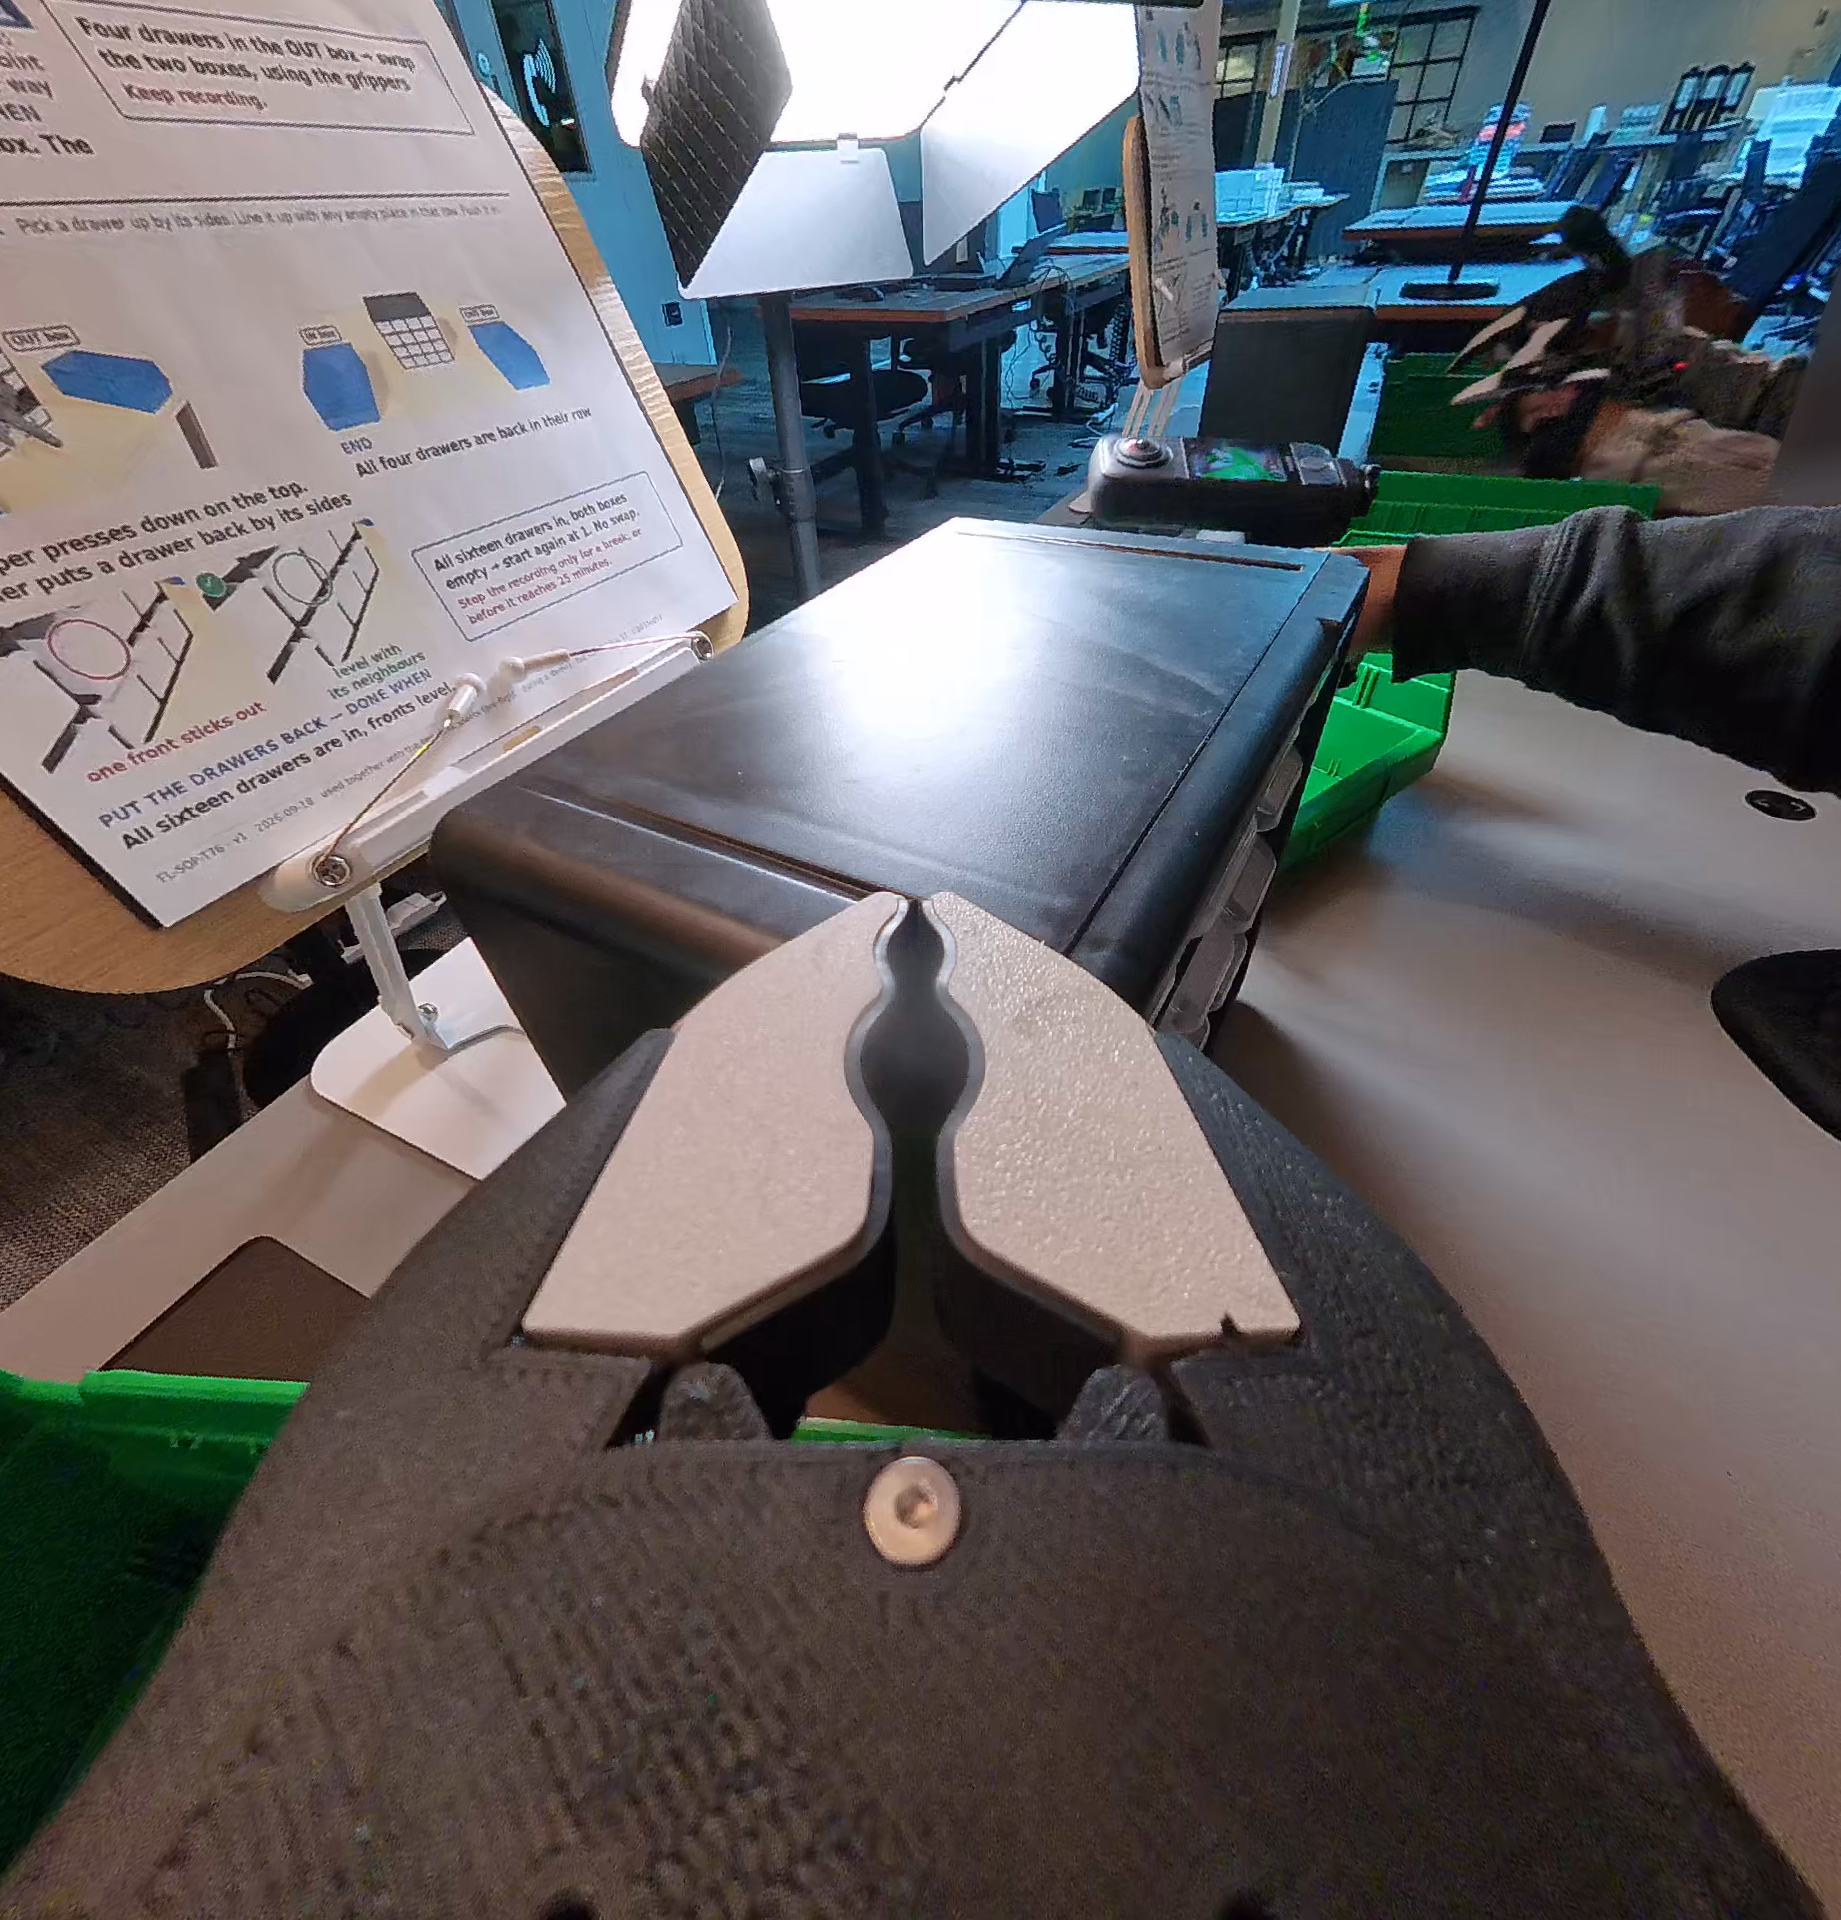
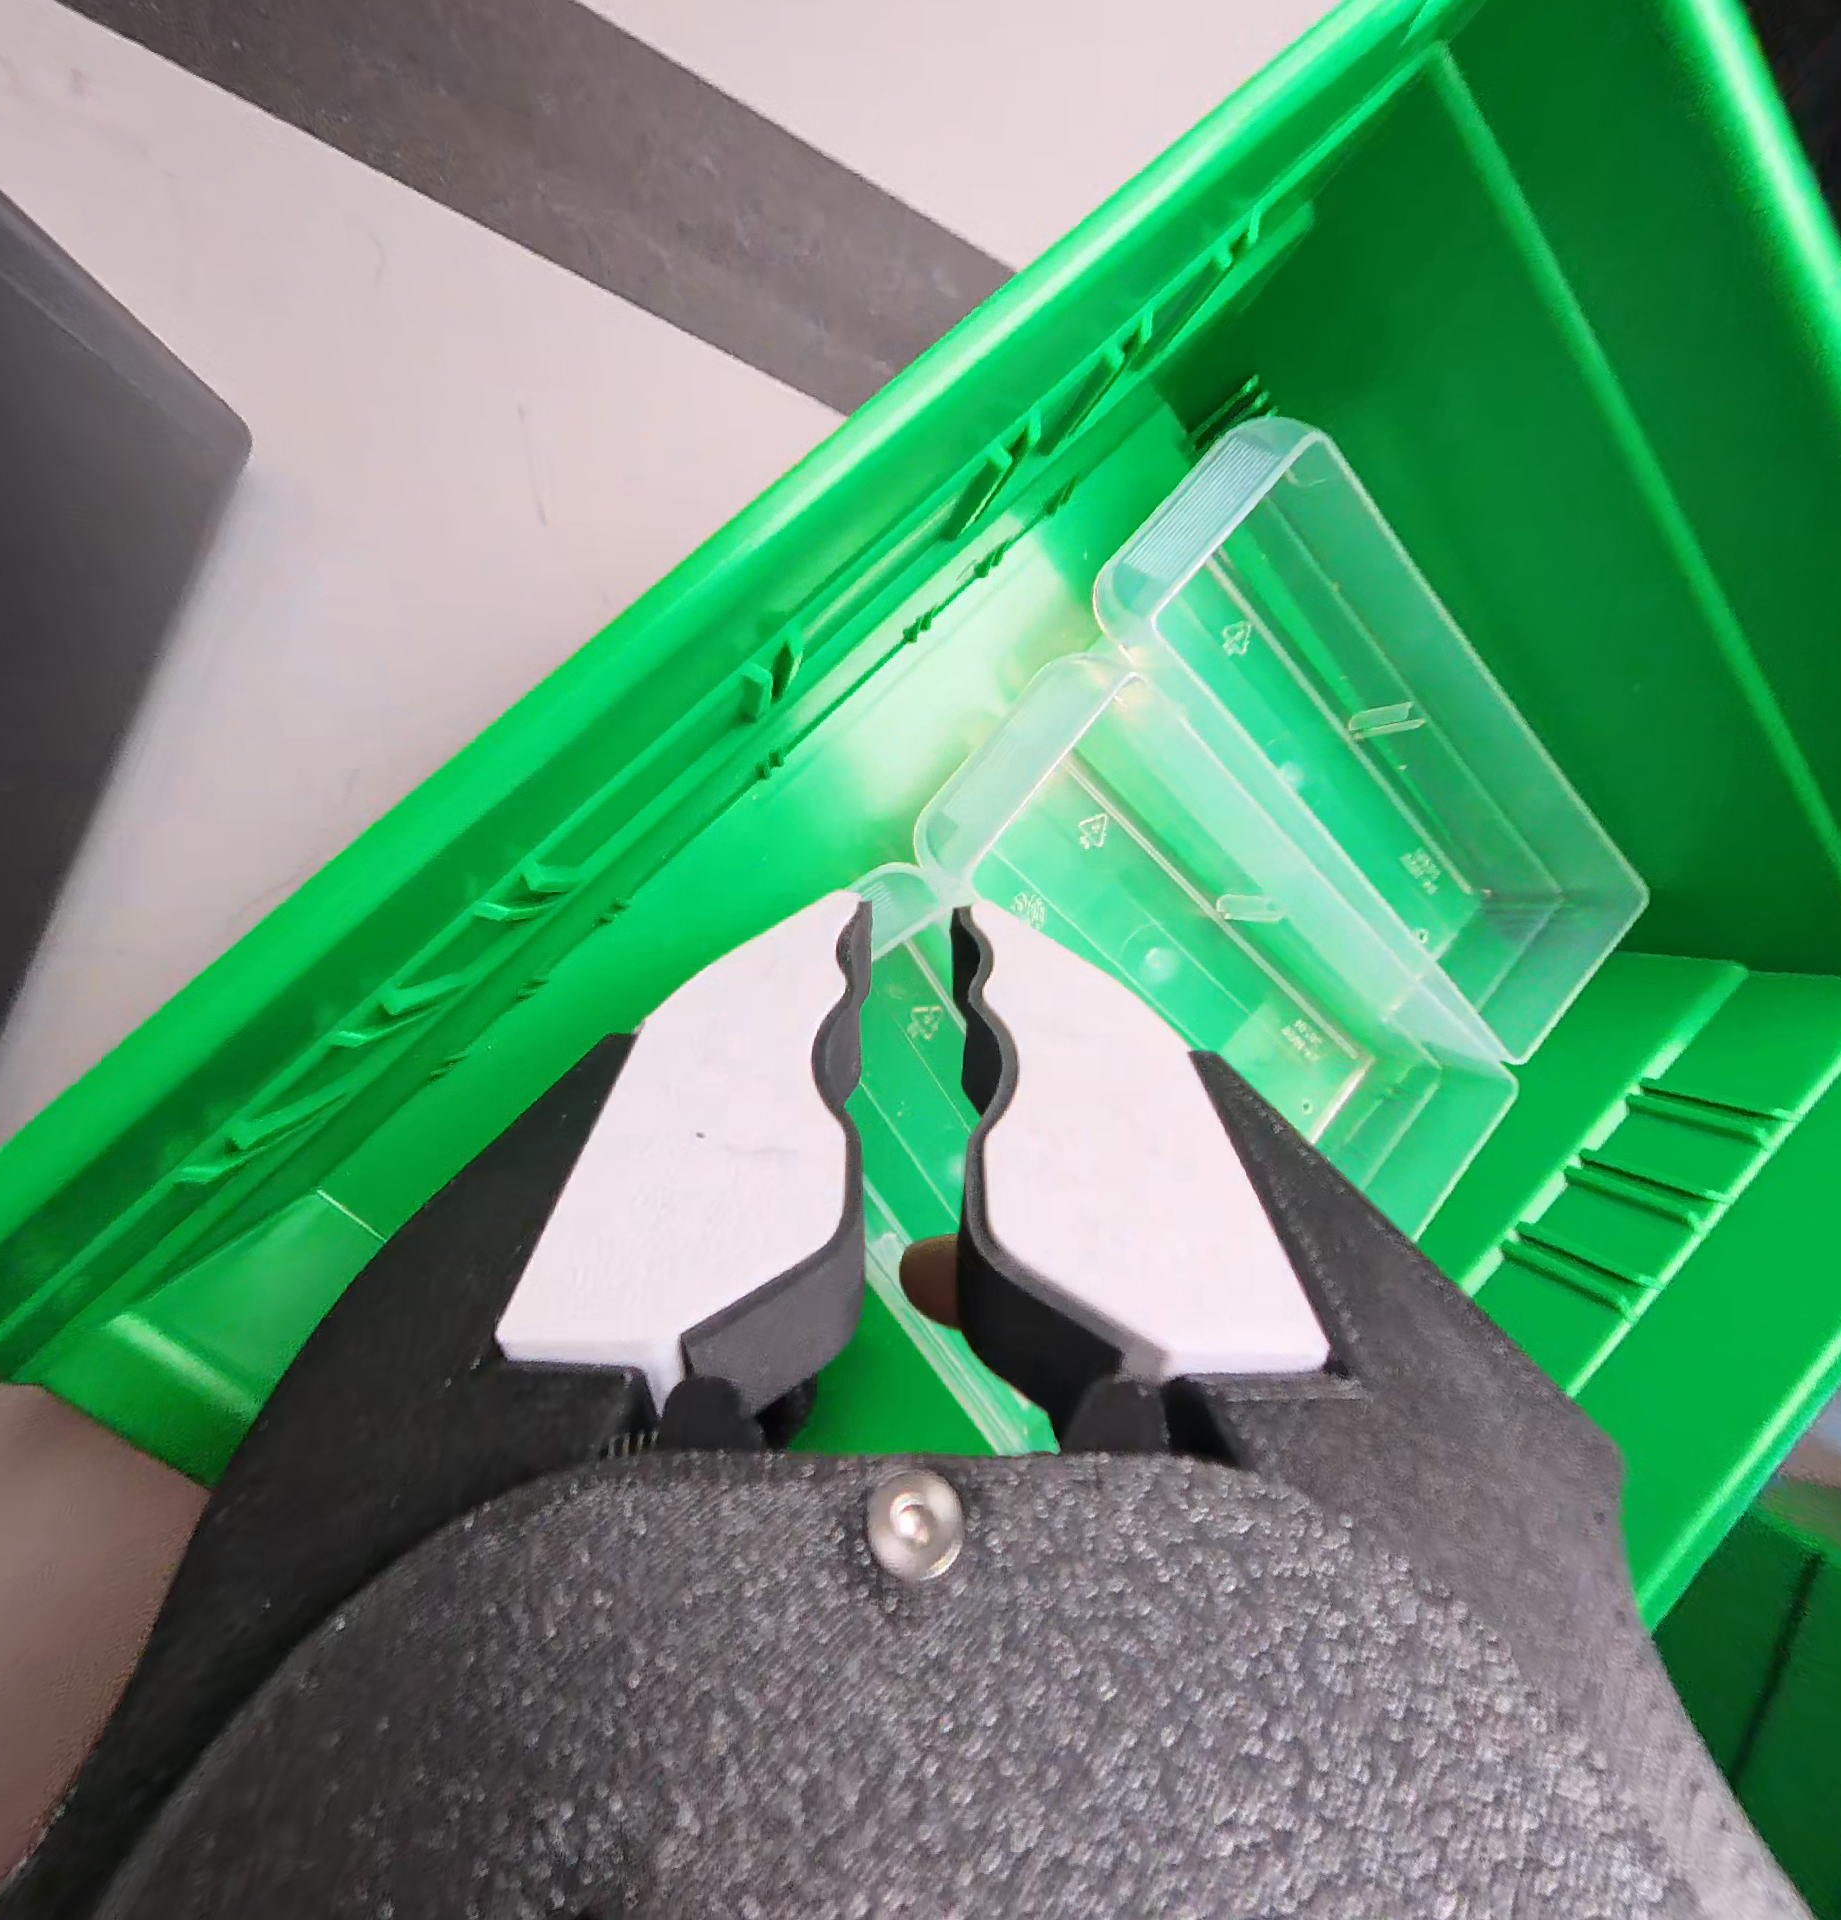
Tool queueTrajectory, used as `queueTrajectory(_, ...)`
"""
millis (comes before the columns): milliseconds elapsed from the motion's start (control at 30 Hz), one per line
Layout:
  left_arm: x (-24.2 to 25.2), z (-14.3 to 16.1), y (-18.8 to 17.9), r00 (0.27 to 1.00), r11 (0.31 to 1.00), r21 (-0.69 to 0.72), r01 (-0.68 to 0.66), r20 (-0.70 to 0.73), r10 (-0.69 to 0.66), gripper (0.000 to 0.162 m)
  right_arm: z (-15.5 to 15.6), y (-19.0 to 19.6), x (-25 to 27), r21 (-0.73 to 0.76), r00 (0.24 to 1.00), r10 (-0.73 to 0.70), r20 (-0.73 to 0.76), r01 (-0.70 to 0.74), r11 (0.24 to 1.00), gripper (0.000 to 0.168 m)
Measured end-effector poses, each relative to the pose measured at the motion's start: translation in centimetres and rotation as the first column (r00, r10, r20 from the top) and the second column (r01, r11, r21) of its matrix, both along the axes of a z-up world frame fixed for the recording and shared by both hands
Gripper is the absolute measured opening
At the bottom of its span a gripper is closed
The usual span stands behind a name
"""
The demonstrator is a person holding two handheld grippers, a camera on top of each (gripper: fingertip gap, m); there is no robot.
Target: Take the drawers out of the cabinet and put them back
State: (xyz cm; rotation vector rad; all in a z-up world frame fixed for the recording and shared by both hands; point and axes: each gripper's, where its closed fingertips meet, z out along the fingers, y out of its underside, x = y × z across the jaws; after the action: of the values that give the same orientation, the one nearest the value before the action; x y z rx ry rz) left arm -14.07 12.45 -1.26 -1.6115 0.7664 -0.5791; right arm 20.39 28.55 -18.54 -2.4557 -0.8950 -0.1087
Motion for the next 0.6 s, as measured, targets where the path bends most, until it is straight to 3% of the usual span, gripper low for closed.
queueTrajectory(167,0.0,0.0,0.0,1.000,1.000,-0.002,0.007,0.008,-0.007,0.000,2.6,-0.5,-1.3,0.109,0.988,0.104,-0.112,-0.092,0.990,0.017)
queueTrajectory(267,0.0,0.0,0.0,1.000,1.000,-0.003,0.009,0.011,-0.009,0.000,3.0,-2.8,-1.6,0.066,0.975,0.182,-0.126,-0.175,0.982,0.020)
queueTrajectory(367,0.0,0.0,0.0,1.000,1.000,-0.003,0.008,0.012,-0.008,0.000,1.0,-5.4,1.0,-0.068,0.956,0.285,0.068,-0.280,0.958,0.027)
queueTrajectory(467,0.0,0.0,0.0,1.000,1.000,-0.002,0.005,0.011,-0.005,0.000,-1.1,-6.3,4.9,-0.158,0.877,0.352,0.327,-0.316,0.936,0.028)
queueTrajectory(600,0.0,0.0,0.0,1.000,1.000,-0.003,0.003,0.014,-0.003,0.000,-2.1,-5.4,6.7,-0.137,0.752,0.418,0.510,-0.409,0.902,0.011)
